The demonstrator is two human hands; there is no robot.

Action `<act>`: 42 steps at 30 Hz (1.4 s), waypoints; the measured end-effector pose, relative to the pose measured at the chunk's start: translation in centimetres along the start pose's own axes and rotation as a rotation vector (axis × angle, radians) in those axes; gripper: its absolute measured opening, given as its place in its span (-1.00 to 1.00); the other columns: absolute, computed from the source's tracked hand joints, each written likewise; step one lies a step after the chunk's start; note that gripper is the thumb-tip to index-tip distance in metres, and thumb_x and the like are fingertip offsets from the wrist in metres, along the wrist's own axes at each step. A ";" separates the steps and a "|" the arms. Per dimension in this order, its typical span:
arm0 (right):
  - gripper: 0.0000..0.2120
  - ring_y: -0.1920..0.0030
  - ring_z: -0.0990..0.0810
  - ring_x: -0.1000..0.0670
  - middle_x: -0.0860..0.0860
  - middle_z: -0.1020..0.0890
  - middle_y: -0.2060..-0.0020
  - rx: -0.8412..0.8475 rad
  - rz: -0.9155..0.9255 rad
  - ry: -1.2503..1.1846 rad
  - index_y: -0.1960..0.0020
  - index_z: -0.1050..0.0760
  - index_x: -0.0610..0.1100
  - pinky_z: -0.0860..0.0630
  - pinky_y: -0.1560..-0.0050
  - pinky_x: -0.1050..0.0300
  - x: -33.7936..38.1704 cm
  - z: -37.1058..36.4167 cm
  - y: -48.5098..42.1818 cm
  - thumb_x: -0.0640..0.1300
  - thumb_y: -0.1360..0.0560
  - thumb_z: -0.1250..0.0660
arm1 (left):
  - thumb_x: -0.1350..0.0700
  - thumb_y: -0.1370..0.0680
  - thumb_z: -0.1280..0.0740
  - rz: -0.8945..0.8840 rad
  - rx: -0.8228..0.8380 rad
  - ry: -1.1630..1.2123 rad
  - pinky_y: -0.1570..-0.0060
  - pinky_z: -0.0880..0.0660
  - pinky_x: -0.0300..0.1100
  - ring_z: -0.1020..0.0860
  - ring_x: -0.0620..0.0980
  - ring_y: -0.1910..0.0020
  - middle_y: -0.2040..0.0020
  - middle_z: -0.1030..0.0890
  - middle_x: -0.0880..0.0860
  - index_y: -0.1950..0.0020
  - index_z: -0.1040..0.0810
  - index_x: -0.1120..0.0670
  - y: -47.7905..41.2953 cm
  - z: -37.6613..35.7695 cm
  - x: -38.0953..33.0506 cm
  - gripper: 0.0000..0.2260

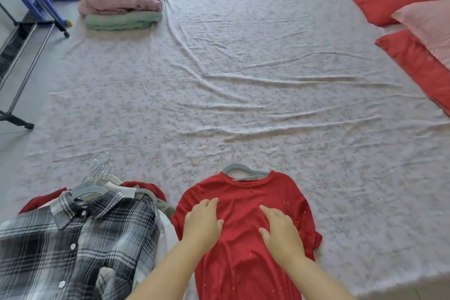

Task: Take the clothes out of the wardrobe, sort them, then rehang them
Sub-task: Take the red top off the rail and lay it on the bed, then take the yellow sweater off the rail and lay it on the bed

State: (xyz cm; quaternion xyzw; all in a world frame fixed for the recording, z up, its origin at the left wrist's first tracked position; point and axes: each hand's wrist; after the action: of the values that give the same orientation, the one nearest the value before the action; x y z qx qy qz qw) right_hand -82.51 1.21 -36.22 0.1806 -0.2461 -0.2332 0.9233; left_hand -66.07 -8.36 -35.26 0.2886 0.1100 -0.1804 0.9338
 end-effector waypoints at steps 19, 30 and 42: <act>-0.56 -0.26 -0.39 0.01 0.12 -0.44 -0.25 -0.266 -0.218 -0.194 -0.37 -0.32 0.08 -0.32 -0.22 0.19 -5.9 6.3 19.3 0.03 -0.50 -0.26 | -0.05 -0.55 -0.20 -0.433 -0.030 -0.367 -0.25 -0.31 -0.09 -0.36 0.04 -0.30 -0.33 -0.39 0.01 -0.42 -0.25 0.01 13.6 6.1 -12.4 -0.55; -0.49 -0.36 -0.31 0.00 0.05 -0.33 -0.36 -0.493 -0.832 -0.300 -0.46 -0.17 0.06 -0.26 -0.30 0.18 -9.6 0.6 39.1 0.00 -0.54 -0.22 | -0.04 -0.55 -0.22 -1.003 0.133 -0.651 -0.28 -0.28 -0.09 -0.38 0.03 -0.30 -0.31 -0.41 -0.01 -0.42 -0.25 -0.01 22.8 -0.6 -20.5 -0.55; -0.51 -0.33 -0.33 -0.03 0.02 -0.33 -0.37 -0.731 -1.661 -0.617 -0.47 -0.14 0.04 -0.34 -0.27 0.15 5.8 -16.1 63.7 -0.05 -0.57 -0.16 | -0.07 -0.58 -0.16 -1.795 0.437 -1.066 -0.33 -0.23 -0.08 -0.30 0.05 -0.36 -0.39 -0.31 0.03 -0.46 -0.15 0.02 45.1 -11.9 -17.9 -0.52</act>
State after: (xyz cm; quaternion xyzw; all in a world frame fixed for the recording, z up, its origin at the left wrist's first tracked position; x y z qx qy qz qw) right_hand -47.60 54.30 -18.62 -0.0714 -0.1837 -0.9132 0.3567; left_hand -65.47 38.08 -16.79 0.1471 -0.1752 -0.9213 0.3145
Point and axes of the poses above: each hand's wrist, its own y-axis away from the middle knuckle, its own z-axis out of the back of the hand, x = y × z
